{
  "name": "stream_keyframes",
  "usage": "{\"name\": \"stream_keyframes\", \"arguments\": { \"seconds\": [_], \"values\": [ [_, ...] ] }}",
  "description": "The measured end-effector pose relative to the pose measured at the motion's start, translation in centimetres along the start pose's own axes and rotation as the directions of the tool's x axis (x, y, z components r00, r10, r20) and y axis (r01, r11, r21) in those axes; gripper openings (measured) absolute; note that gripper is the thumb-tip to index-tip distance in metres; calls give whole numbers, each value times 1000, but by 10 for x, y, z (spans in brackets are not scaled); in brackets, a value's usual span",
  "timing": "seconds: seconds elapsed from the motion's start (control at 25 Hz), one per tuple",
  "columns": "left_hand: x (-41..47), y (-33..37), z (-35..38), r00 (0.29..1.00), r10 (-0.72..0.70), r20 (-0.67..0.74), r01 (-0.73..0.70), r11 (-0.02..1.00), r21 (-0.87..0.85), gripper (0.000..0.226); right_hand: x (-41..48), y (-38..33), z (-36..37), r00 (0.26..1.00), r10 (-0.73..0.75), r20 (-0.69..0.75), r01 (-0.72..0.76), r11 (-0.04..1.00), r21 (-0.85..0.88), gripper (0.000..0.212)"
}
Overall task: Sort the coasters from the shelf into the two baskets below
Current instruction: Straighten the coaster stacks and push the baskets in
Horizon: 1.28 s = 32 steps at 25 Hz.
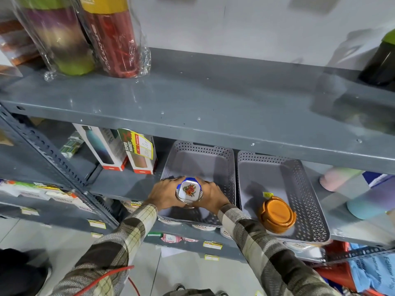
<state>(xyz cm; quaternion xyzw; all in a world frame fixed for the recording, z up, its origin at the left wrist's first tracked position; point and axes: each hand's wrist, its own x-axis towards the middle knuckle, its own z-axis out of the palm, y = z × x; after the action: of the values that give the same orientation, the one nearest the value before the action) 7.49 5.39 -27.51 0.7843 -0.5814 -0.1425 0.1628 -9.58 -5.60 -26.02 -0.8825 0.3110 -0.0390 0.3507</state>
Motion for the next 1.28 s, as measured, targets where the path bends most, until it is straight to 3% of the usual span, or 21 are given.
{"name": "stream_keyframes", "arguments": {
  "seconds": [0.32,0.56,0.64,0.68,0.72,0.76,0.84,0.92,1.0,1.04,1.08,1.12,1.2,1.28],
  "values": [
    [0,3,2,999,-52,10,52,999,-11,92,1,5,2,1000,-8,-1,8,1000,22,90],
    [7,15,-16,984,-102,144,103,995,4,121,-4,4,-1,999,36,23,-37,998,45,104],
    [11,30,-26,985,-150,88,159,981,-109,117,-17,4,-16,996,80,-30,-74,985,155,107],
    [11,40,-30,980,-194,45,199,933,-301,106,-27,4,-24,992,96,-80,-75,972,225,103],
    [9,52,-32,968,-252,-12,202,800,-565,89,-41,6,-32,983,115,-144,-66,950,304,98],
    [6,65,-31,939,-334,-77,148,598,-788,69,-57,10,-41,965,145,-217,-50,919,392,91],
    [-13,90,-25,808,-575,-127,32,258,-966,36,-92,23,-53,889,252,-381,0,834,552,74],
    [-34,106,-12,605,-796,-28,59,80,-995,26,-127,39,-54,745,397,-536,60,761,646,53],
    [-52,109,3,425,-886,189,259,-81,-963,34,-155,57,-42,550,529,-647,14,768,640,41],
    [-59,110,9,420,-855,306,363,-150,-919,37,-166,66,-34,452,601,-659,-53,755,653,43],
    [-66,111,15,463,-784,414,420,-218,-881,35,-172,75,-25,356,685,-635,-120,708,696,50],
    [-70,113,20,501,-706,501,445,-286,-848,33,-174,84,-18,259,771,-582,-186,631,753,59],
    [-71,113,30,456,-667,589,428,-416,-803,39,-173,98,-9,97,914,-393,-255,405,878,78],
    [-67,110,37,400,-655,642,360,-532,-767,31,-168,106,-9,89,959,-270,-180,282,943,87]
  ]
}}
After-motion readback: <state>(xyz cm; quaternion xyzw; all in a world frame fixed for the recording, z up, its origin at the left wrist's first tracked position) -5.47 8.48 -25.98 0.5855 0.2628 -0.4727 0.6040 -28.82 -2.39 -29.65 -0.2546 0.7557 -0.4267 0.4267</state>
